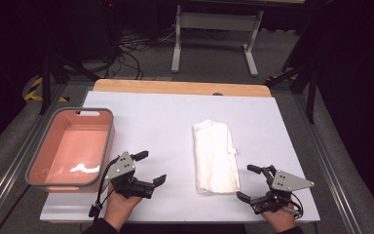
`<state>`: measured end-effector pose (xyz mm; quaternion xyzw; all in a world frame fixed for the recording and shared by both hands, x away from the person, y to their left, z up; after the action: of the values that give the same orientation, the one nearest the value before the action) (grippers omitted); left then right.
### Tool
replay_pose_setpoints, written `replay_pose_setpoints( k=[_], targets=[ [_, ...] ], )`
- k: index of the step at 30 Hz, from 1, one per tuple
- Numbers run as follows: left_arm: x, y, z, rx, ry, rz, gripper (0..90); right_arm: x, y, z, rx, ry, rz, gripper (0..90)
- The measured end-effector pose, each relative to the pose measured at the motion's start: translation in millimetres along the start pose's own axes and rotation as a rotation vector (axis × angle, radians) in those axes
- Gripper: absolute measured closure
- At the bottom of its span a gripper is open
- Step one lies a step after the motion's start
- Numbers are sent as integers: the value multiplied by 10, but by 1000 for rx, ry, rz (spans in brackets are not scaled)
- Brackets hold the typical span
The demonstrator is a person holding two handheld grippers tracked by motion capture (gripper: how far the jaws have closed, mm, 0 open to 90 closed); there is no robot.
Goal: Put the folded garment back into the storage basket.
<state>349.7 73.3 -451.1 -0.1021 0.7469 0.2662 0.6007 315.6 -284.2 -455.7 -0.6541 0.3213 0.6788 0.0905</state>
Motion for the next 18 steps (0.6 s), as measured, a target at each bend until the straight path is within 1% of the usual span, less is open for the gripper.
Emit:
replay_pose_setpoints(
  k=[2,5,6,8,11,15,17,18],
  targets=[
    [-40,-69,-6,5,-22,21,13,0,6,1,0,0,-2,57],
    [-94,-156,-21,20,-35,39,12,9,19,-3,1,-5,-5,57],
    [-113,-178,-22,25,-44,44,12,11,25,-6,6,-5,-4,57],
    [-148,-226,-32,40,-45,42,10,12,31,-8,3,-8,-5,57],
    [-195,-296,-29,52,-65,52,10,10,37,-6,5,-8,-7,57],
    [-234,-352,-18,61,-68,63,15,11,36,-6,4,-9,-4,57],
    [-244,-378,-20,76,-63,61,16,12,35,-5,4,-9,-6,57],
    [-250,-399,-17,92,-72,58,17,13,35,-5,3,-11,-8,57]
  ],
)
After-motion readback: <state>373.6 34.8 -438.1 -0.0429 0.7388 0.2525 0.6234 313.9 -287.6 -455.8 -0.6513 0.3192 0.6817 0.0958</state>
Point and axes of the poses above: each handheld gripper's, and its own axes: y roughly backward along the jaws, x roughly out of its underside, z roughly to its left, the point moved 5 cm from there along -y, roughly forward along the jaws, and after that the axes turned 2 degrees about x, right-handed, at the moved point
